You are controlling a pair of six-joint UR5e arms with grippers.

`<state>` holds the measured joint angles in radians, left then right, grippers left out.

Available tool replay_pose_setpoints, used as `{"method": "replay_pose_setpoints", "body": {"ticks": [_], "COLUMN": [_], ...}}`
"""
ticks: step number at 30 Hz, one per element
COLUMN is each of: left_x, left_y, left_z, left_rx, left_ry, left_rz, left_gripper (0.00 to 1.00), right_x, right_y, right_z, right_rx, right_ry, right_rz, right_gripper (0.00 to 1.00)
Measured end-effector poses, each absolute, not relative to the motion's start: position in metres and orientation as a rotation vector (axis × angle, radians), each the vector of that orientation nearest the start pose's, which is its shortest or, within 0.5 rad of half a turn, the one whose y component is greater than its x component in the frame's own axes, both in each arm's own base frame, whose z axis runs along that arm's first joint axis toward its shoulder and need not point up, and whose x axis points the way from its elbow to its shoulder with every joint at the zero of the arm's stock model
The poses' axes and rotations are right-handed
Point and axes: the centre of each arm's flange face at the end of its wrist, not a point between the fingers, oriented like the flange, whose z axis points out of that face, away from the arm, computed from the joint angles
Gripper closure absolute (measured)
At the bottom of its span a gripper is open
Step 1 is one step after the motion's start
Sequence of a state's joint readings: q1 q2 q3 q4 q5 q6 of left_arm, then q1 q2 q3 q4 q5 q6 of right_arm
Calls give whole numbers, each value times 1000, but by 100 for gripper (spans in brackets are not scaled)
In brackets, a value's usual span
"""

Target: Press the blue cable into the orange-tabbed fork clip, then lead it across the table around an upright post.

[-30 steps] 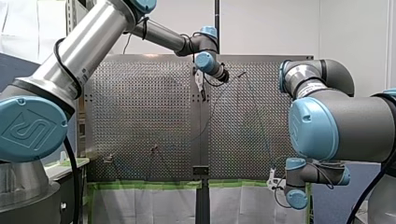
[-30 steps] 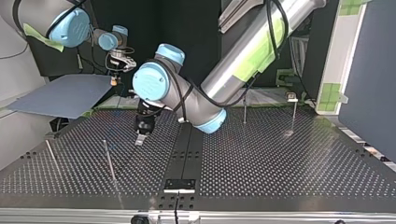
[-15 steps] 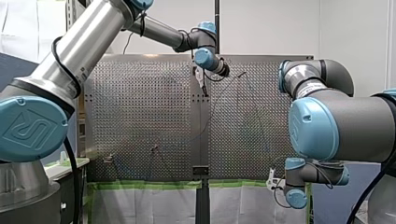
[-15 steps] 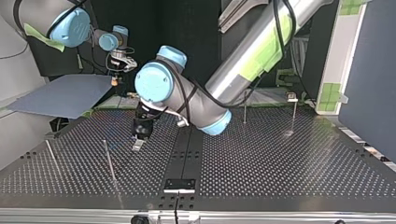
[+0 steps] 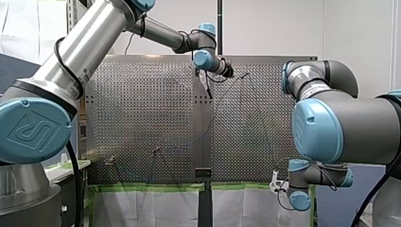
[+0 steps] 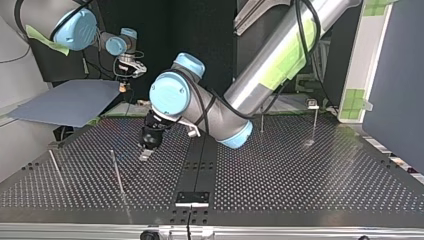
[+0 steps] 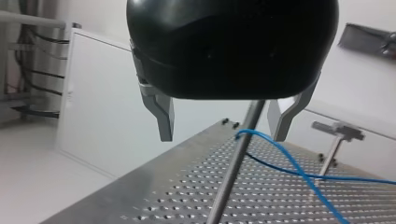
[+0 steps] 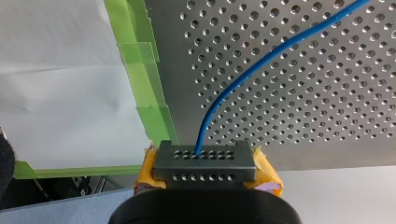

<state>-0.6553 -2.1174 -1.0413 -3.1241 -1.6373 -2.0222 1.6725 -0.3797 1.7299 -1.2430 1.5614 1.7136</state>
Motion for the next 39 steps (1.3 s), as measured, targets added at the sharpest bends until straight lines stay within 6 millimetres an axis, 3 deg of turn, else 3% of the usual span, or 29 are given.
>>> {"method": "replay_pose_setpoints", "body": {"ticks": [6,17,23,30,39], "left_x": [498,518,522,499,445], "left_y": [-522,-516,-516,-542,-574], "left_z": [411,344,336,341,360], "left_rx": [122,142,156,258,448], "left_ry": [1681,1863,1875,1843,1827], "left_rz": [-812,-829,-858,-924,-983], "left_gripper": [2,2,2,2,2], "right_x": [193,193,193,193,193], "right_y": [-552,-552,-552,-551,-551], "right_z": [-172,-173,-173,-173,-173], "right_rx": [1306,1309,1310,1312,1312], "right_ry": [-1346,-1349,-1349,-1352,-1362], "right_rz": [1334,1332,1331,1329,1333], "right_gripper": [100,100,100,100,100]}}
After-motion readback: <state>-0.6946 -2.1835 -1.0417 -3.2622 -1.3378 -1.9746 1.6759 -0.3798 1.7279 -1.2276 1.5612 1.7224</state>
